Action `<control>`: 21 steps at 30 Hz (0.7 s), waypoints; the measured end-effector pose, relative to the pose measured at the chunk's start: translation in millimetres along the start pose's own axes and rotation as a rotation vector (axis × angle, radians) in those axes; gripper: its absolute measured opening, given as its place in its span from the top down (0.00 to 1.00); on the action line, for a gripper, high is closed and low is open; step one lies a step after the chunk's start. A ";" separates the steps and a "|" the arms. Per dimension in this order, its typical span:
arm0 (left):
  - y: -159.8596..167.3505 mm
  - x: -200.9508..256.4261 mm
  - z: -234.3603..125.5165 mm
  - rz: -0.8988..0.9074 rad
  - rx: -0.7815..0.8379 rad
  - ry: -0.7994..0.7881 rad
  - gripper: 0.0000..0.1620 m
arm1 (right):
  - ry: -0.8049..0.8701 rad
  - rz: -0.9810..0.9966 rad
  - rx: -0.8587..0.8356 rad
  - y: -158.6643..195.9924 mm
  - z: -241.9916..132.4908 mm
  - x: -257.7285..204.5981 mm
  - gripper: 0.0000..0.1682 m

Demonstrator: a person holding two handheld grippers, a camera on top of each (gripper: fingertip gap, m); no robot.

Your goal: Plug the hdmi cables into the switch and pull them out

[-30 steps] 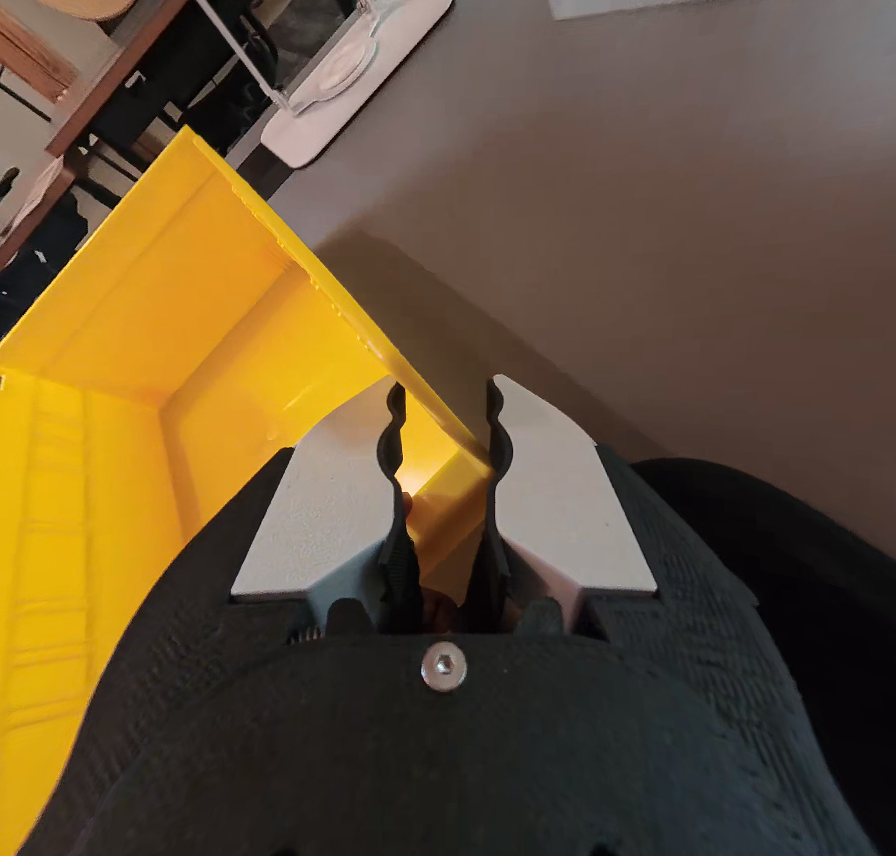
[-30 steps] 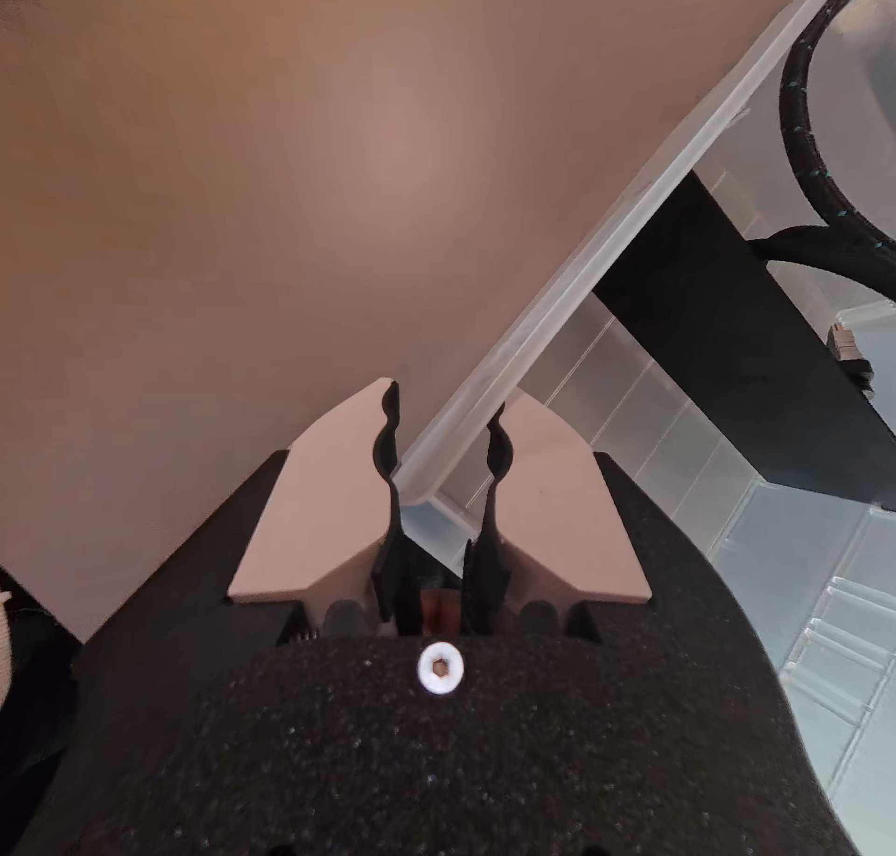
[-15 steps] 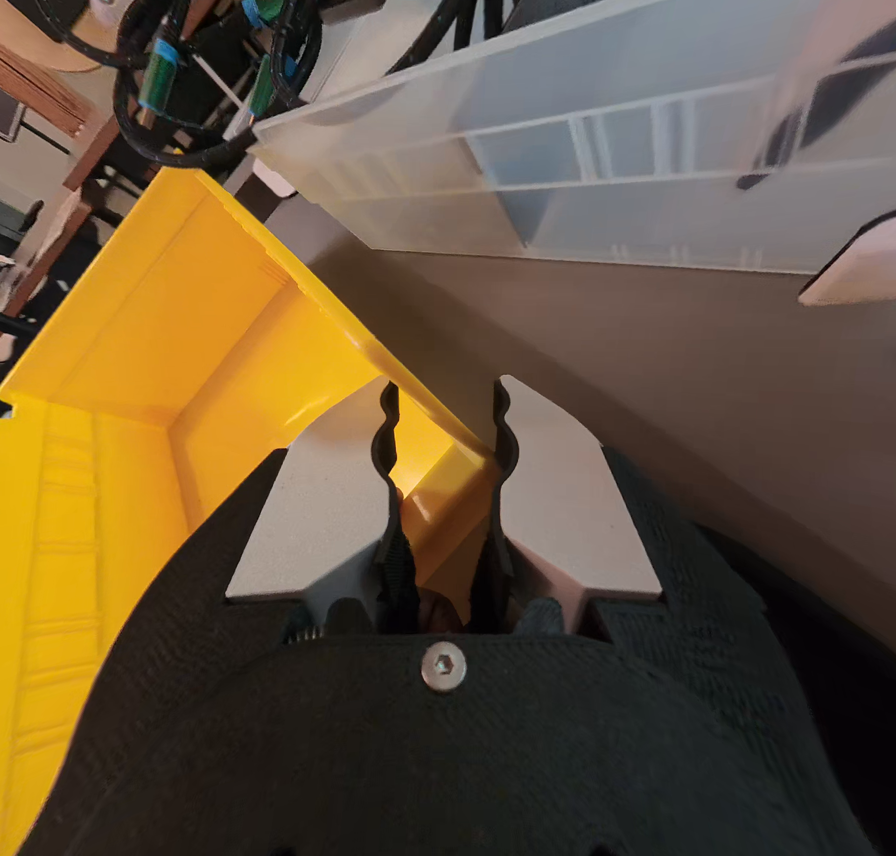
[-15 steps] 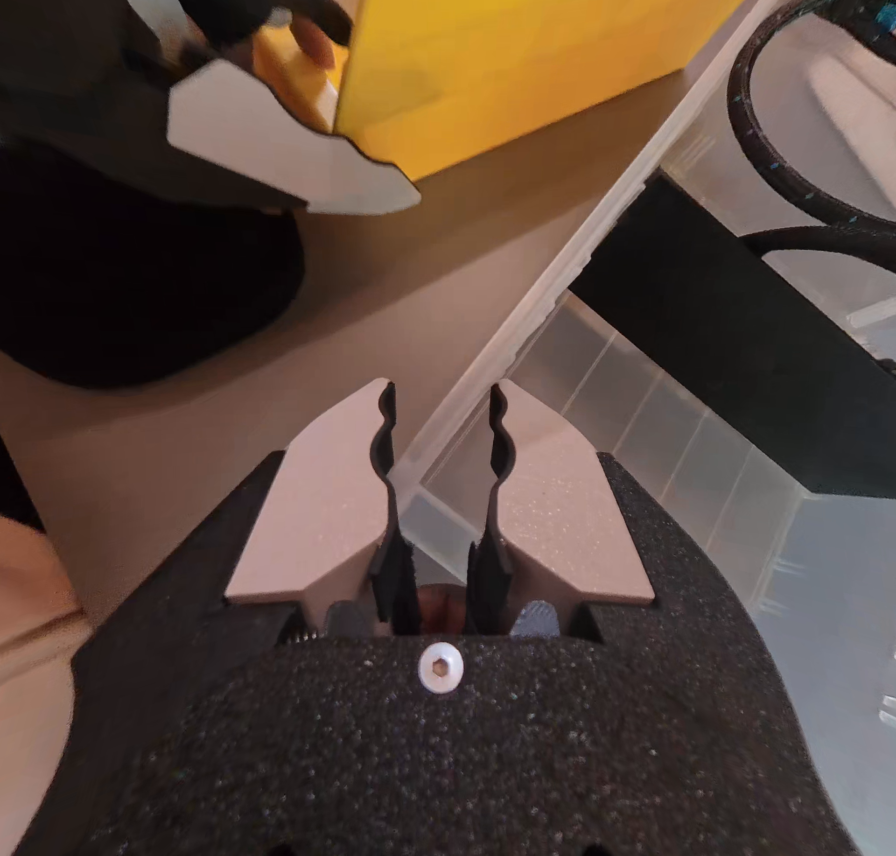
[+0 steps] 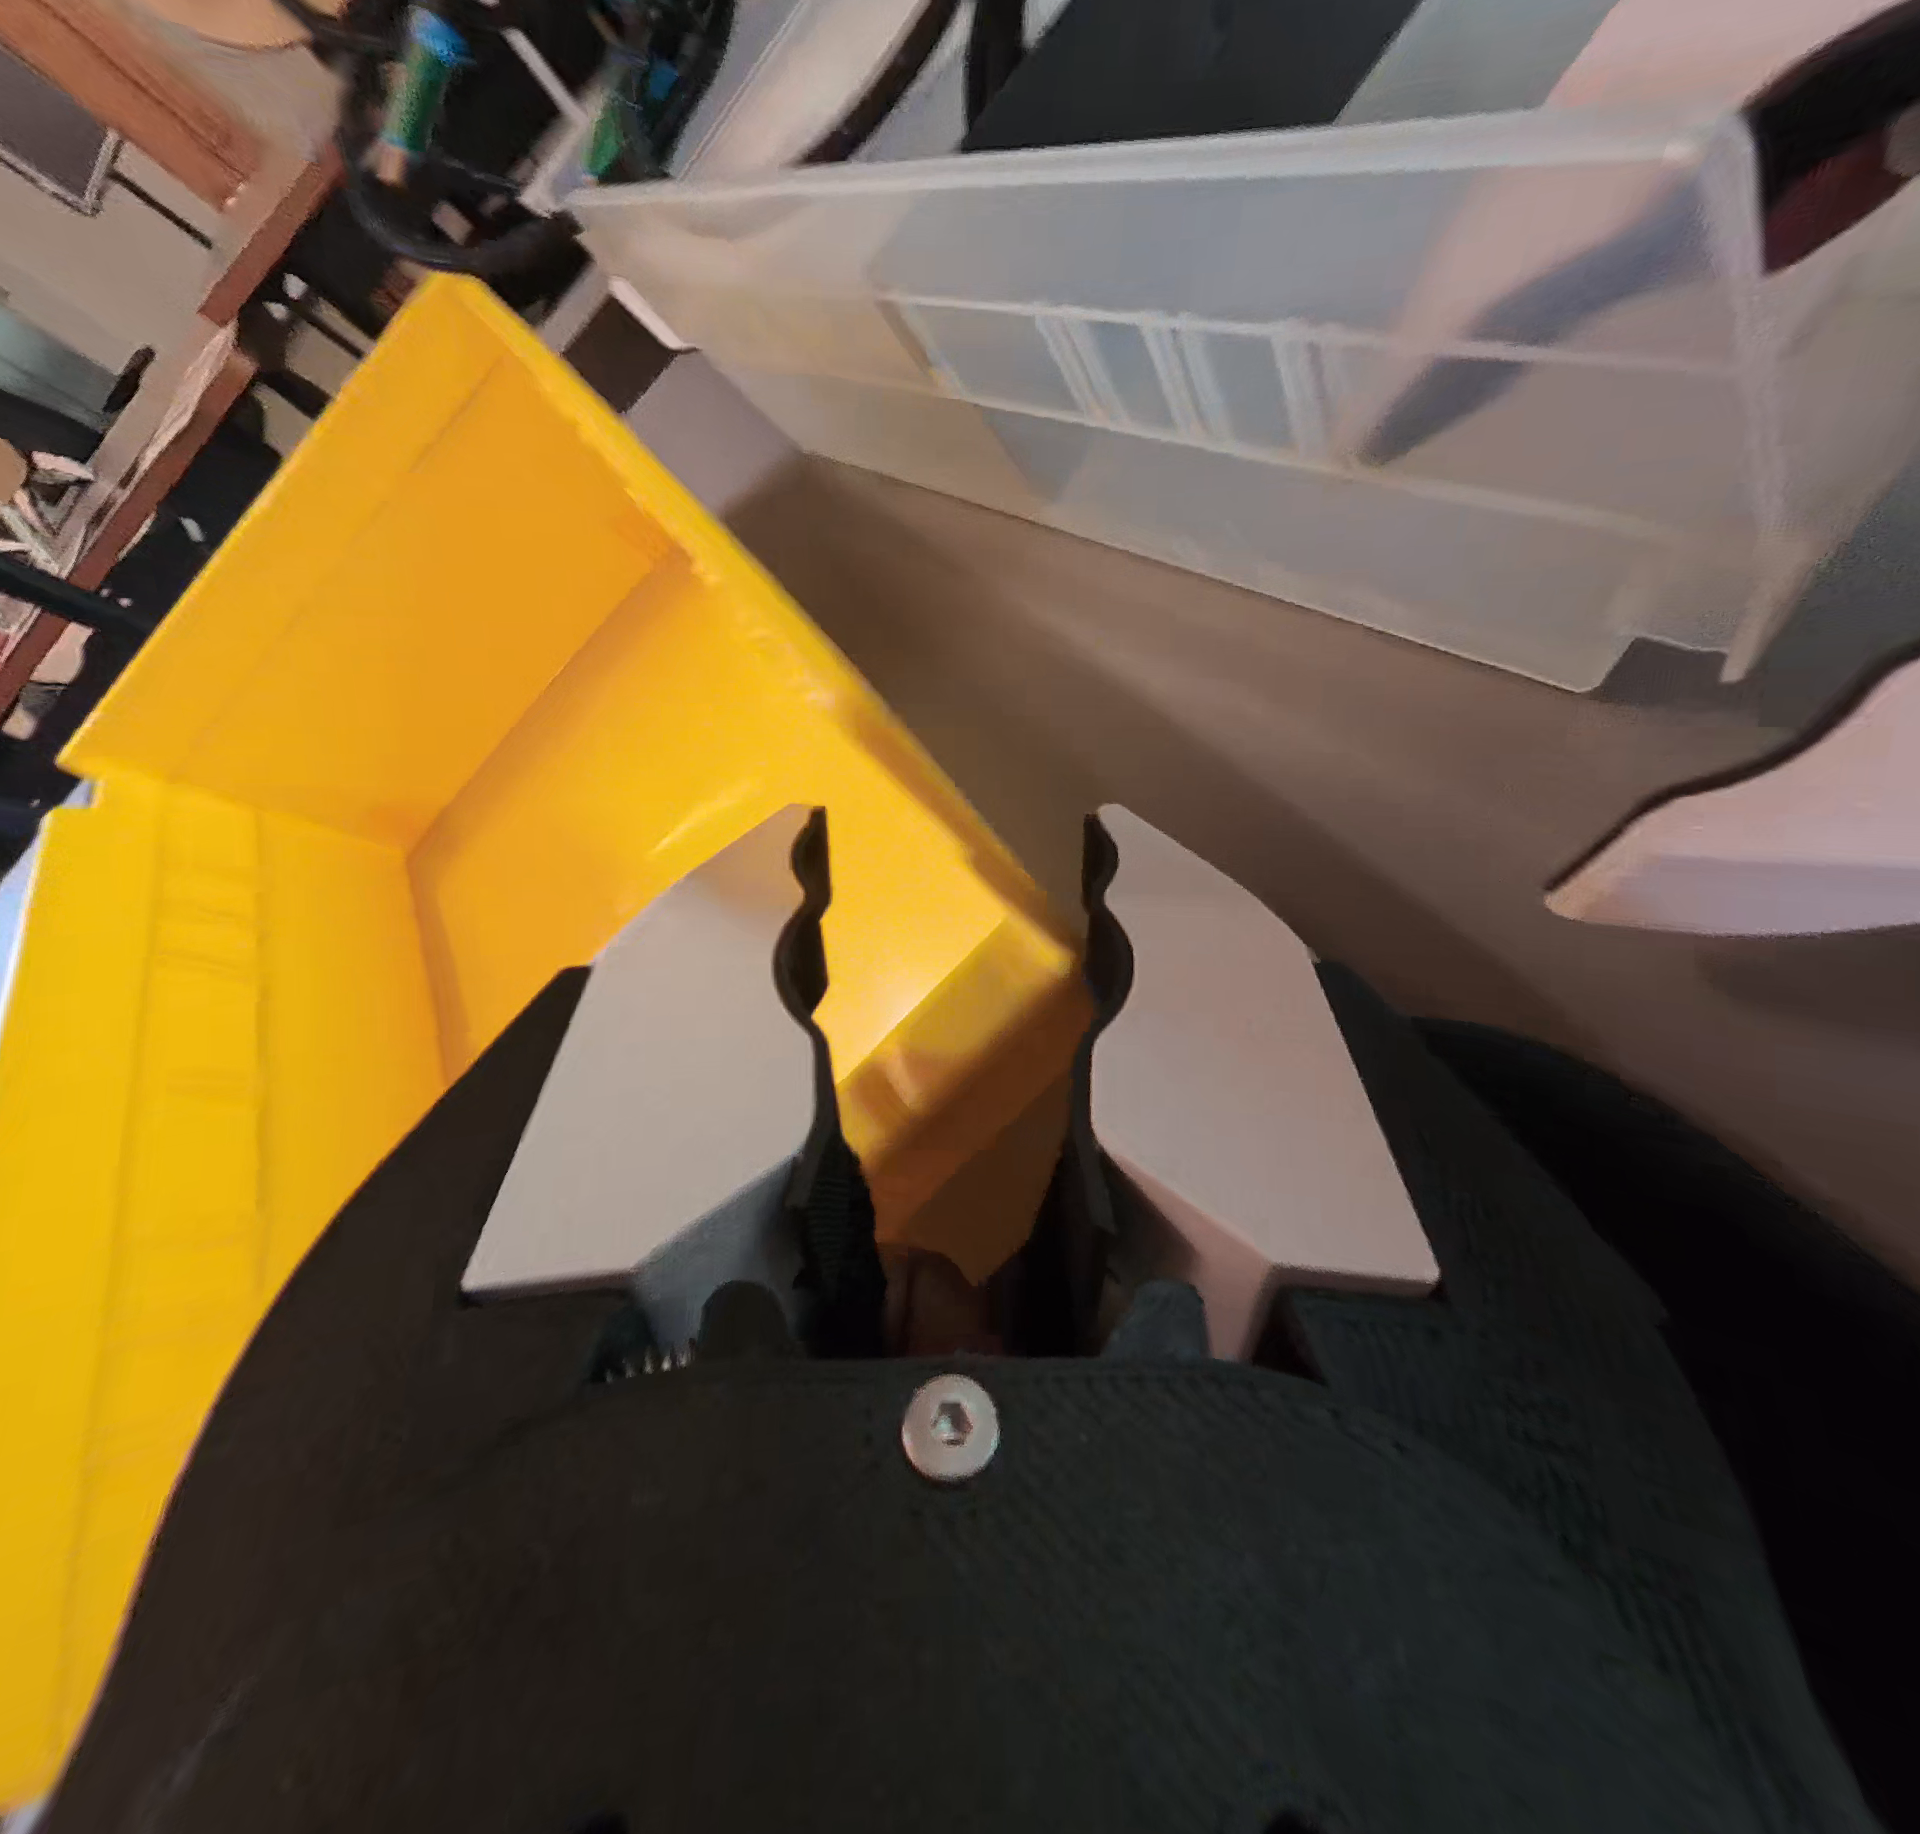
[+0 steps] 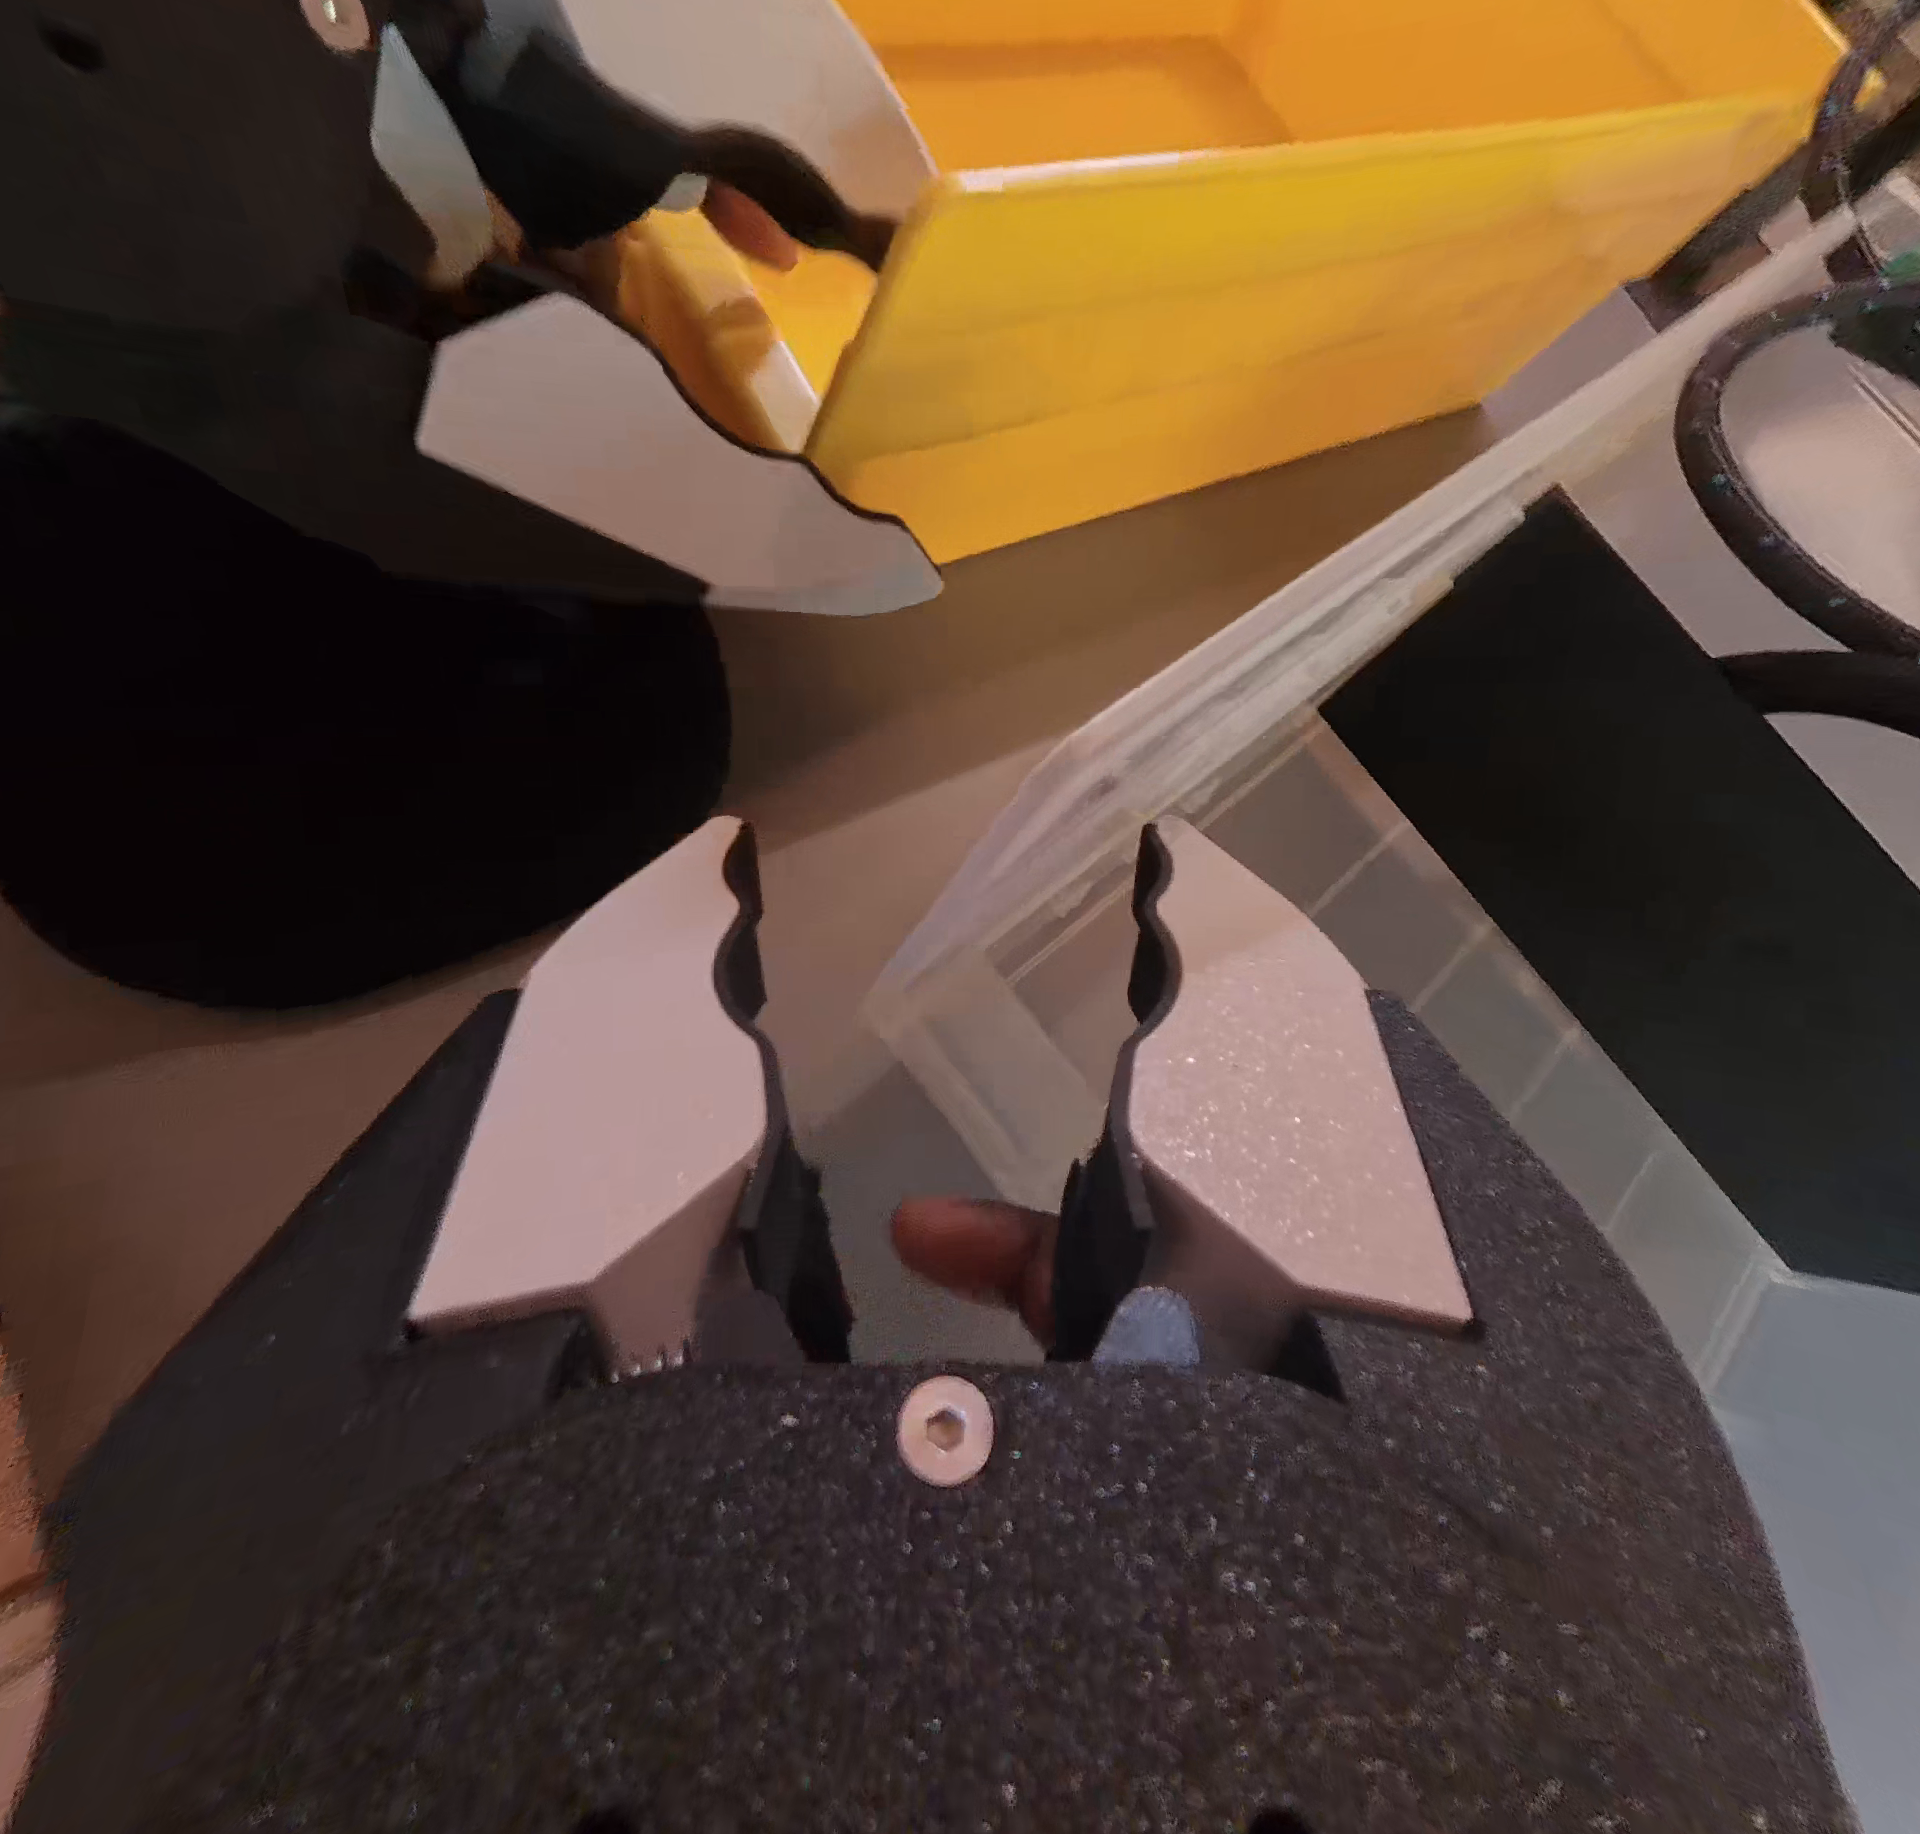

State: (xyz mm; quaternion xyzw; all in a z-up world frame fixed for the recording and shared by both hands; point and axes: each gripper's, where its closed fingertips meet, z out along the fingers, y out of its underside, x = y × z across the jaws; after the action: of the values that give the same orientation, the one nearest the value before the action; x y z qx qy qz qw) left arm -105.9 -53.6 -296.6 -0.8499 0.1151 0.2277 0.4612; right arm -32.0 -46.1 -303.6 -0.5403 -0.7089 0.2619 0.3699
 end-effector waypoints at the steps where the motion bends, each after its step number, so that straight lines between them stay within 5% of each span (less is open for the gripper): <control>1: -2.0 -5.0 -7.8 -0.037 0.044 -0.008 0.68 | -0.011 -0.014 0.027 -2.8 -3.1 -2.6 0.58; 10: -32.6 -91.7 -112.2 -0.366 0.570 -0.041 0.60 | 0.161 -0.011 0.599 -96.2 -67.6 -2.4 0.62; 15: 70.9 -183.4 -107.5 -0.627 0.473 -0.446 0.44 | -0.040 0.170 0.423 -95.6 -3.9 -36.7 0.44; 17: 106.7 -181.1 -80.1 -0.670 0.331 -0.364 0.35 | -0.051 0.172 0.337 -98.3 11.8 -44.7 0.40; 19: 108.8 -174.2 -66.0 -0.713 0.293 -0.241 0.35 | 0.026 0.087 0.262 -97.3 23.3 -40.4 0.41; 21: 99.4 -172.0 -58.4 -0.615 0.322 -0.191 0.50 | 0.068 0.077 0.217 -96.1 35.8 -33.1 0.45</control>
State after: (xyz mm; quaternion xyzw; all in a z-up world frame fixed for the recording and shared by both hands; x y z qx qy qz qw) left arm -279.4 -159.4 -256.9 -0.7361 -0.1554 0.1355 0.6447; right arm -111.2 -103.7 -258.6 -0.5326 -0.6422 0.3326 0.4396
